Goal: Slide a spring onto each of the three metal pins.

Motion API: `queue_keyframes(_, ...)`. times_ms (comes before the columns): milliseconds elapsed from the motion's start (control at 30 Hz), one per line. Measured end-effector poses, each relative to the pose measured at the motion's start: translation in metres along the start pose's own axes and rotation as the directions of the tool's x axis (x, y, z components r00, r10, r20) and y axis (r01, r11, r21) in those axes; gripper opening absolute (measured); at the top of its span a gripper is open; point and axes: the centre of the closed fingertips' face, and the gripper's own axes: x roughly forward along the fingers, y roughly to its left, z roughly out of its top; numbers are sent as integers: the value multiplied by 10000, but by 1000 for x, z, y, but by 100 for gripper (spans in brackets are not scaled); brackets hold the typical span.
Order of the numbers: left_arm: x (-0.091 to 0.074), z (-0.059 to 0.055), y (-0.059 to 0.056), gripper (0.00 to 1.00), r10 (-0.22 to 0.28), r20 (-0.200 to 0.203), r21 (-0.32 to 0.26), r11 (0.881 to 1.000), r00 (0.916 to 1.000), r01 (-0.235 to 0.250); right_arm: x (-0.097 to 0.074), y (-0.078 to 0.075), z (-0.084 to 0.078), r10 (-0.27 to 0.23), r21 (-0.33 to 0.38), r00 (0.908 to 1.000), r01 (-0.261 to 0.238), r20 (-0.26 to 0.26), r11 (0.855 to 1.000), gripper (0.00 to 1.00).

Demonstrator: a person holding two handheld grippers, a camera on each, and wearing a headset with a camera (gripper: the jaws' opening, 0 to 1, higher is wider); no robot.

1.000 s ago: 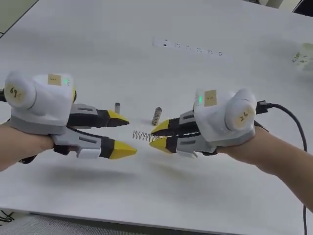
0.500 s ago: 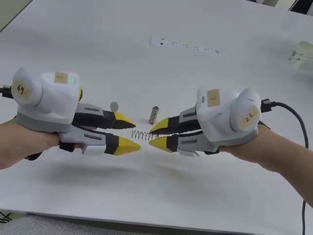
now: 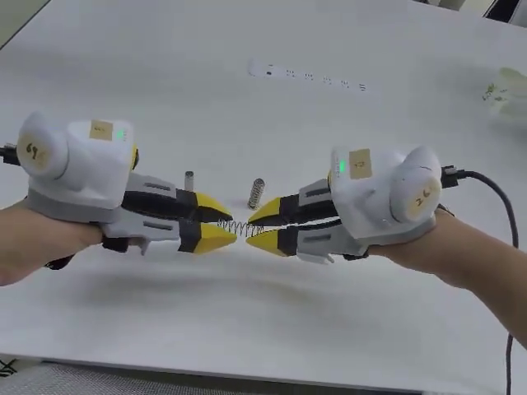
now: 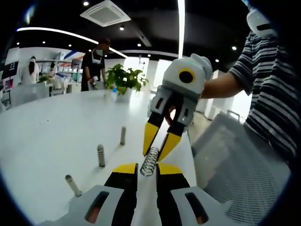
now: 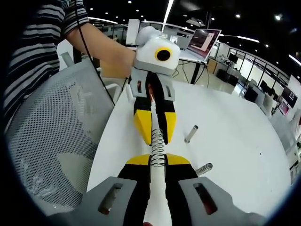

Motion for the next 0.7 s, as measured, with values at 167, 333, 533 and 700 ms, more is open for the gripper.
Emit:
queue_keyframes(167, 1, 1, 0, 4, 18, -10, 351, 9994, 10000, -18, -1, 0, 0, -35, 97, 10000, 34, 65, 9999, 8)
queue_keyframes(333, 1, 1, -4, 3, -186, -40, 400, 9990, 9998, 187, -1, 2, 0, 48, 133, 10000, -49, 84, 9999, 8)
queue_keyframes(533, 2, -1, -7, 2, -429, -166, 459, 9980, 9989, 436, -1, 6, -2, 84, 722, 9999, -89, 80, 9973, 9)
queue_keyframes(700, 3, -1, -9, 2, -493, -180, 422, 9979, 9986, 500, -3, 5, -4, 48, 976, 9999, -60, 132, 9952, 10)
